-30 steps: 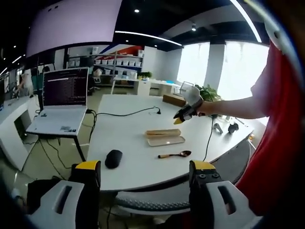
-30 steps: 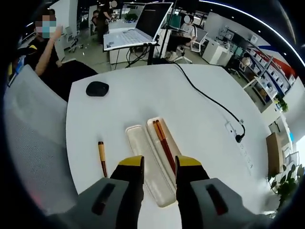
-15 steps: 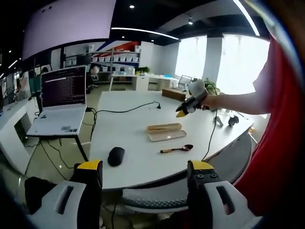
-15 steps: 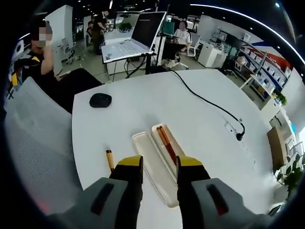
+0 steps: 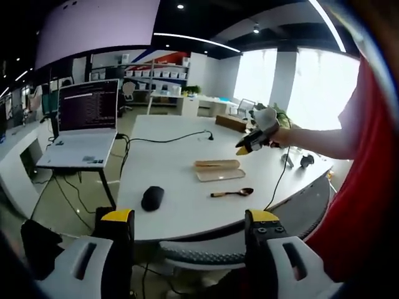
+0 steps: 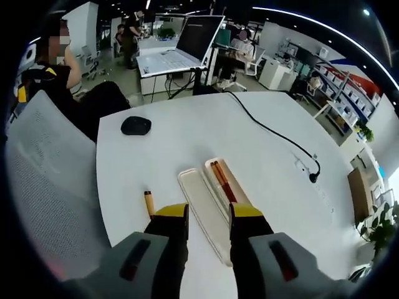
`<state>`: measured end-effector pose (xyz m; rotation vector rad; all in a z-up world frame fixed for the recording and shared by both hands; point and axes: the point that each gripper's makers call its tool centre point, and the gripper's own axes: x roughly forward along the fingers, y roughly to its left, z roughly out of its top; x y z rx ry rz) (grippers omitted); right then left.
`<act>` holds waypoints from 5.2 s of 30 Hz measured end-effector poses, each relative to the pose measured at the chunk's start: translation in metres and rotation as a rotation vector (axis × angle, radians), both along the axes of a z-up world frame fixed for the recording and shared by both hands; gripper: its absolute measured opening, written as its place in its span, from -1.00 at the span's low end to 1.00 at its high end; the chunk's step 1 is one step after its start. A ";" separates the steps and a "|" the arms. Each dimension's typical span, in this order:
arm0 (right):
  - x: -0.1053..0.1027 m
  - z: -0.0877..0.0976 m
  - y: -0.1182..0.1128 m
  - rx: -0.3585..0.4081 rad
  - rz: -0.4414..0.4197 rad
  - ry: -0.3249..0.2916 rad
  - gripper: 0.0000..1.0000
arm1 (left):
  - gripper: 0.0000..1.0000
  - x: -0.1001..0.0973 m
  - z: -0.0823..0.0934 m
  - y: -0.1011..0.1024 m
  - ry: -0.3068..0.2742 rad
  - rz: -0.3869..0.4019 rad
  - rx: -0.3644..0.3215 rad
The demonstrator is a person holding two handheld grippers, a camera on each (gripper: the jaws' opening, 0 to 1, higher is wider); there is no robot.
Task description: Arrange the utensils inside the cutlery case until each visible utensil rests in its matching compartment.
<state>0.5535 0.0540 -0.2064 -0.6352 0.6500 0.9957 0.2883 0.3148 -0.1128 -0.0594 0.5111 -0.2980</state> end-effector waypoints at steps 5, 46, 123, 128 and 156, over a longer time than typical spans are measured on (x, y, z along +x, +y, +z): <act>-0.010 0.005 0.001 -0.001 0.003 -0.007 -0.53 | 0.48 0.002 0.001 -0.002 -0.003 -0.008 0.008; -0.062 -0.014 0.010 0.056 -0.022 0.031 -0.58 | 0.45 -0.009 -0.006 -0.018 0.022 -0.023 -0.008; -0.085 -0.117 0.019 -0.225 0.243 0.223 -0.41 | 0.61 0.000 0.011 -0.026 -0.035 -0.005 -0.073; -0.085 -0.124 0.020 -0.234 0.233 0.241 -0.43 | 0.60 -0.002 0.011 -0.024 -0.033 -0.004 -0.057; -0.084 -0.138 0.027 -0.284 0.300 0.229 -0.42 | 0.55 -0.008 0.005 -0.015 -0.013 0.021 -0.019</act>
